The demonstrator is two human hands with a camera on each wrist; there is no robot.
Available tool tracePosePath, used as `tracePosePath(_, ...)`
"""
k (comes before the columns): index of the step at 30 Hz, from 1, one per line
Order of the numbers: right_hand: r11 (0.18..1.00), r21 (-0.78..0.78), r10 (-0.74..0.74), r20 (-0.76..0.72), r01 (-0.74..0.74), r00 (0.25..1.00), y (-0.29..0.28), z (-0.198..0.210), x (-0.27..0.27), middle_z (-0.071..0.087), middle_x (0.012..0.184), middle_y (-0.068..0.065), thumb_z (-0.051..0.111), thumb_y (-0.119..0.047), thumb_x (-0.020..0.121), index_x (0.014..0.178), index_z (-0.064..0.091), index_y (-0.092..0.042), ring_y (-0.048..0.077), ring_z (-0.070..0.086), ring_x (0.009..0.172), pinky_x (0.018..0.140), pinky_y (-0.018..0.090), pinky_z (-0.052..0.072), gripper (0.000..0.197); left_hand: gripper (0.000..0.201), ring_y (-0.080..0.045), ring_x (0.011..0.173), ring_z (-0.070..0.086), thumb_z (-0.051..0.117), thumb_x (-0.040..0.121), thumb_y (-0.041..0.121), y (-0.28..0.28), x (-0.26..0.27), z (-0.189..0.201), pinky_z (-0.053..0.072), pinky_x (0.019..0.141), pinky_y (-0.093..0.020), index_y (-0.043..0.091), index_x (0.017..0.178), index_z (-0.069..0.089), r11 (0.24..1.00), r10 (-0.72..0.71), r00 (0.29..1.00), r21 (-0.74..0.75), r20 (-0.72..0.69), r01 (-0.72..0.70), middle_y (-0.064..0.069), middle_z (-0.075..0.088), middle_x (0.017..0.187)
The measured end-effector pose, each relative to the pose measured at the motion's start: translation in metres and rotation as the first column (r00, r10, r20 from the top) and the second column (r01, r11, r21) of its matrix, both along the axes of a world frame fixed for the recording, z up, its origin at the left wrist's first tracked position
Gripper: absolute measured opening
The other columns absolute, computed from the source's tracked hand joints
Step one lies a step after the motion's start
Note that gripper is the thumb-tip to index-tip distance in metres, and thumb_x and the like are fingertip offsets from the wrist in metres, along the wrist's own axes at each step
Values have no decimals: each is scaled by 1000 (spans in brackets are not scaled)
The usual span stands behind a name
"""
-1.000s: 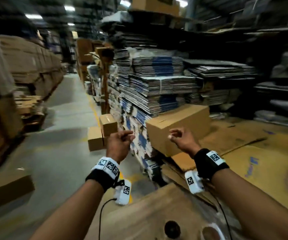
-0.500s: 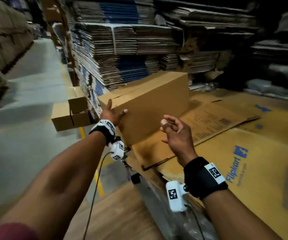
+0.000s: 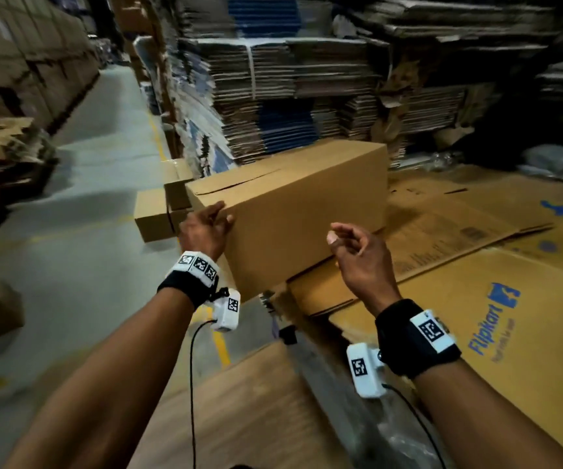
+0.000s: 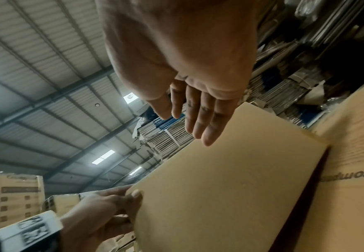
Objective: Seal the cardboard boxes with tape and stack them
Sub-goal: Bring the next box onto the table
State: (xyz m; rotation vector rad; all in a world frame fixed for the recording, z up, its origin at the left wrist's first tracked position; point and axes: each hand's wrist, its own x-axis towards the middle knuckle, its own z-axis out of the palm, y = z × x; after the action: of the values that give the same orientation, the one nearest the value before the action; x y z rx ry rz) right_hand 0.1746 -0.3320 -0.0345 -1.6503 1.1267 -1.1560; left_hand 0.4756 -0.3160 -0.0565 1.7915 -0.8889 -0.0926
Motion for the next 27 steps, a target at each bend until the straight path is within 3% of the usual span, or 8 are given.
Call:
tracePosePath(6,991,-35,124,-92,-128,988,106,8,47,72,115,-12,70,-31,97,124,69,-31,-11,63,100,90,18,55,27,34,-9,96,76,80,80,52,215,59,7,63,91,-42,48,114,75,997,58,998,-54,-20,-59,8,81,100)
tracePosePath(10,978,-84,174,-159,-189,972,206,-7,91,66,131,-4,71,-41,95,134,64,-34,13,62,121,104,42,54,40,36,-16,98,77,77,81,60,381,75,2,63,89,-48,53,116,73,987,140,990,-71,-28,-142,6,80,102)
tracePosePath(13,969,-181,118,-252,-166,961,284,-5,128,7,172,9,82,-52,82,159,26,-45,27,9,159,124,47,23,95,35,-14,93,77,75,87,56,501,75,-1,64,81,-47,53,122,69,974,222,975,-50,29,-220,5,80,99)
tracePosePath(16,907,-322,99,-463,-271,881,346,4,167,-31,165,19,90,-64,60,159,2,-56,43,-24,153,122,70,7,133,33,-11,92,76,80,92,35,608,79,-5,64,81,-45,46,122,73,960,271,962,-76,22,-269,7,80,100)
tracePosePath(19,733,-451,105,-665,-510,740,401,-6,197,-13,171,14,89,-57,62,157,32,-48,46,-20,154,118,68,-10,111,36,-15,91,78,80,91,16,702,76,-12,64,81,-32,34,122,76,942,321,947,-113,30,-316,8,80,101)
tracePosePath(21,607,-463,208,-691,-645,692,433,-26,213,20,171,5,88,-40,74,147,53,-43,39,0,158,119,69,1,81,38,-11,88,78,81,89,12,755,68,-19,62,77,-25,32,121,75,935,349,932,-102,102,-339,12,79,102)
tracePosePath(23,533,-408,381,-666,-741,641,465,-49,225,45,158,-5,84,-20,83,144,52,-42,28,29,154,118,67,21,72,36,-6,85,77,83,89,13,801,59,-29,63,74,-30,29,121,77,930,366,918,-92,150,-356,17,78,102)
tracePosePath(27,425,-359,451,-711,-831,539,527,-82,234,47,151,-16,78,-22,91,144,54,-37,15,45,144,116,55,35,60,32,-3,97,76,80,91,25,874,42,-54,63,81,-35,29,123,76,907,422,892,-65,160,-417,9,78,111)
